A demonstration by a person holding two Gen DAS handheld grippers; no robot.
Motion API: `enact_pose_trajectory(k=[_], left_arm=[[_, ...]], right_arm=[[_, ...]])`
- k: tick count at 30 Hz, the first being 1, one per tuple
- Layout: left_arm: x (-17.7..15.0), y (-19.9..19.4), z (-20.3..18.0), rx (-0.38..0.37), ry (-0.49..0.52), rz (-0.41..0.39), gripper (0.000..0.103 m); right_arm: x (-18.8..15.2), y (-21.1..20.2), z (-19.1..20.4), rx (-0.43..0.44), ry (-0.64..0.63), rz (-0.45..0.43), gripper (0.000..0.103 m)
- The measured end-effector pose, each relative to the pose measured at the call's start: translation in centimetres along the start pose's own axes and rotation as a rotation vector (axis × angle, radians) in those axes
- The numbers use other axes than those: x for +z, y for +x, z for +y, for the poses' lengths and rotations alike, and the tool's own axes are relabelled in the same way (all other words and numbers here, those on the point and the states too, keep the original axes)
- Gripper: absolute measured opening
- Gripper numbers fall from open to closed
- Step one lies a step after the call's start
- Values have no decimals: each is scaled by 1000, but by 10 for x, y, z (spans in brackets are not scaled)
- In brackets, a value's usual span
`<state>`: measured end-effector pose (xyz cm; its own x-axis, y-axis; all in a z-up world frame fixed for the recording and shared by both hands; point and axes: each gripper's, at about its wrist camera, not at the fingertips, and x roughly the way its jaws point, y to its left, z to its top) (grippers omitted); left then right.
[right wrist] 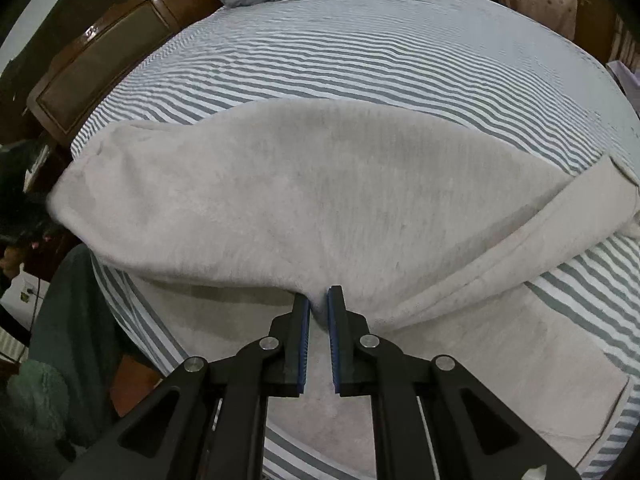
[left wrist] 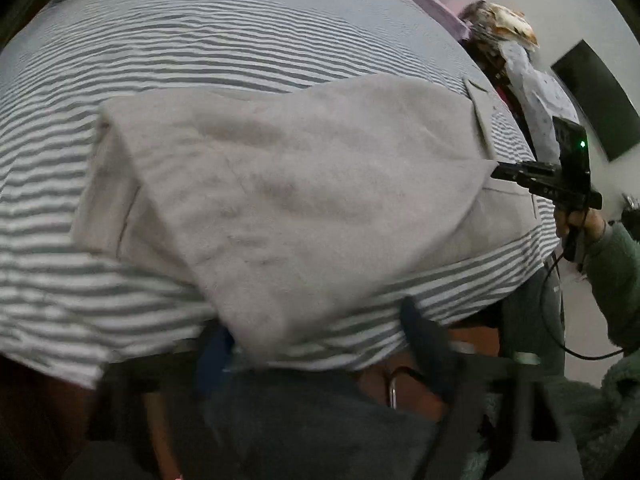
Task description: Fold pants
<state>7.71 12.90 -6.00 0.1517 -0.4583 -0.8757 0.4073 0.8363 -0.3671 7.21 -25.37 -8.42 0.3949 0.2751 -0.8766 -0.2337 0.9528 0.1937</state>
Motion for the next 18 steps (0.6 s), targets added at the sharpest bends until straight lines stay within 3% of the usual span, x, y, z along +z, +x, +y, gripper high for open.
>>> enact_pose_trajectory(k=[3,7,12,18], left_arm=[[-11,-8,16,29,-98,-21,85],[-26,-20,38,-75,-374,-82,85],[-39,-14,45,-128,-599,-97,85],[-40,15,40,-106,-709,-108,84]], right_arm=[[-4,3,1,-4,0,-4,10],[-11,3,-2,1,16,-12,10],[-11,2,-3,8,26,-25,10],[-12,0,-4,14,27,-38,11]])
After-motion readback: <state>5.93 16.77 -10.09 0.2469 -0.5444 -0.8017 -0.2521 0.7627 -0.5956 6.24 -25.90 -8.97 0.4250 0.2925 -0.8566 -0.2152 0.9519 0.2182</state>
